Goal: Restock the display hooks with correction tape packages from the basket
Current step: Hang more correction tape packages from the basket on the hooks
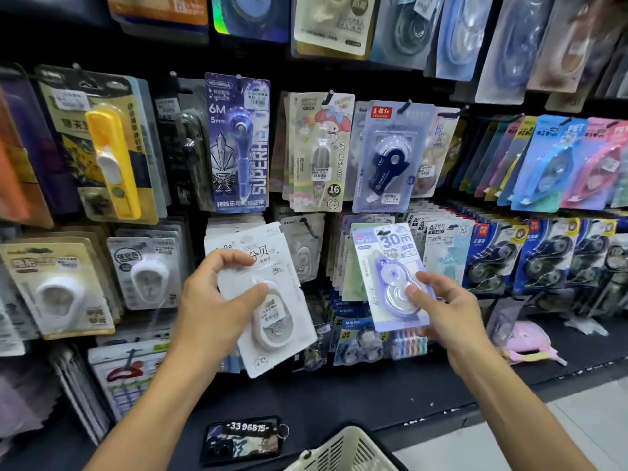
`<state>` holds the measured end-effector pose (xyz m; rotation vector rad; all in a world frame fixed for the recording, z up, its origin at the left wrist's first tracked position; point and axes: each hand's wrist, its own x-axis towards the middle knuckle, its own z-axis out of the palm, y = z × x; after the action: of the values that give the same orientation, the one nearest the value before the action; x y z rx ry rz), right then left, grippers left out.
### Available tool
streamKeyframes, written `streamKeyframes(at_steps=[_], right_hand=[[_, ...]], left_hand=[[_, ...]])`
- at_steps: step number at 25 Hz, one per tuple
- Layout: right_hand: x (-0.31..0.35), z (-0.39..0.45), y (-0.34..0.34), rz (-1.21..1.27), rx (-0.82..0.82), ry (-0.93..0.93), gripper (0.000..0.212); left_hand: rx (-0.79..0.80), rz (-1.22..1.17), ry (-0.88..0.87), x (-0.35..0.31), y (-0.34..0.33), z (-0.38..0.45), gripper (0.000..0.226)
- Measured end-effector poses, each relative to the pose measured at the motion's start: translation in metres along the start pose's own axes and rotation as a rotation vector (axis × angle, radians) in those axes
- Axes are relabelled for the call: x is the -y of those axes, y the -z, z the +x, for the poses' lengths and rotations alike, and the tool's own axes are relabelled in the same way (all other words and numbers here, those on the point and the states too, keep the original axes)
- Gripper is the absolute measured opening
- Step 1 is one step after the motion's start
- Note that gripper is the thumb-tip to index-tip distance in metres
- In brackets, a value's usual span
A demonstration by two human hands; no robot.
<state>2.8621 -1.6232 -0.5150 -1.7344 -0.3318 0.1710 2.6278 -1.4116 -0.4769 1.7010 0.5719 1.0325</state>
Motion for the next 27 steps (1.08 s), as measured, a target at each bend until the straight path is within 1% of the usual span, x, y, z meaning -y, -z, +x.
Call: streamKeyframes(at_steps=[2,3,4,5,6,7,8,9,10,12,13,14,15,18,19,21,22,24,25,26,27], right_hand=[[0.006,-0.011,-0.007,-0.492,-0.085,0.140,0.047],[0.014,-0.022,-0.013,-0.577,-0.091,0.228,0.050],[0.022,-0.034,-0.021,-0.445,0.013,0.262,0.049],[0.028,-0.050,-0.033,-0.166,0.221,0.215,0.049],[0.030,-0.066,-0.047,0.059,0.478,0.142,0.053],[0.028,-0.078,-0.063,0.161,0.649,0.089,0.058],[0.025,-0.085,-0.075,0.179,0.720,0.092,0.059],[0.022,-0.088,-0.085,0.195,0.701,0.110,0.057],[0.022,-0.088,-0.091,0.216,0.628,0.131,0.055],[0.024,-0.081,-0.092,0.267,0.481,0.116,0.049],[0.024,-0.076,-0.089,0.282,0.428,0.093,0.045],[0.024,-0.074,-0.088,0.282,0.391,0.077,0.042],[0.023,-0.073,-0.088,0.272,0.358,0.065,0.040],[0.020,-0.070,-0.089,0.302,0.217,0.014,0.031],[0.021,-0.070,-0.090,0.314,0.190,-0.007,0.031],[0.024,-0.071,-0.093,0.318,0.185,-0.036,0.033],[0.026,-0.072,-0.094,0.324,0.221,-0.052,0.040],[0.022,-0.068,-0.096,0.400,0.274,-0.135,0.070],[0.015,-0.064,-0.095,0.397,0.268,-0.185,0.071],[0.004,-0.061,-0.096,0.355,0.253,-0.216,0.061],[-0.013,-0.061,-0.098,0.273,0.237,-0.252,0.046]], left_hand=[[0.033,-0.120,0.047,0.002,-0.003,0.001,0.046],[0.047,-0.145,0.053,0.003,-0.005,0.002,0.046],[0.069,-0.167,0.054,0.003,-0.008,0.001,0.044],[0.104,-0.197,0.060,0.002,-0.010,0.001,0.042],[0.154,-0.245,0.069,0.001,-0.014,0.000,0.039],[0.204,-0.291,0.076,0.000,-0.018,-0.001,0.038],[0.236,-0.302,0.069,-0.001,-0.023,-0.003,0.038],[0.232,-0.248,0.046,-0.001,-0.026,-0.004,0.039],[0.185,-0.105,0.002,0.001,-0.027,-0.005,0.042],[0.089,0.359,-0.131,0.009,-0.021,-0.003,0.053],[0.088,0.565,-0.176,0.013,-0.016,-0.002,0.061],[0.120,0.692,-0.168,0.018,-0.012,-0.001,0.067],[0.171,0.760,-0.125,0.022,-0.008,0.001,0.071],[0.289,0.817,-0.011,0.032,-0.002,0.005,0.079],[0.306,0.817,0.001,0.035,0.001,0.006,0.081],[0.323,0.819,0.006,0.038,0.004,0.008,0.083],[0.318,0.820,0.000,0.038,0.005,0.007,0.082],[0.274,0.825,-0.022,0.034,0.004,0.000,0.075],[0.236,0.818,-0.040,0.033,0.001,-0.006,0.067],[0.196,0.814,-0.068,0.035,-0.003,-0.014,0.057],[0.173,0.826,-0.093,0.040,-0.010,-0.025,0.048]])
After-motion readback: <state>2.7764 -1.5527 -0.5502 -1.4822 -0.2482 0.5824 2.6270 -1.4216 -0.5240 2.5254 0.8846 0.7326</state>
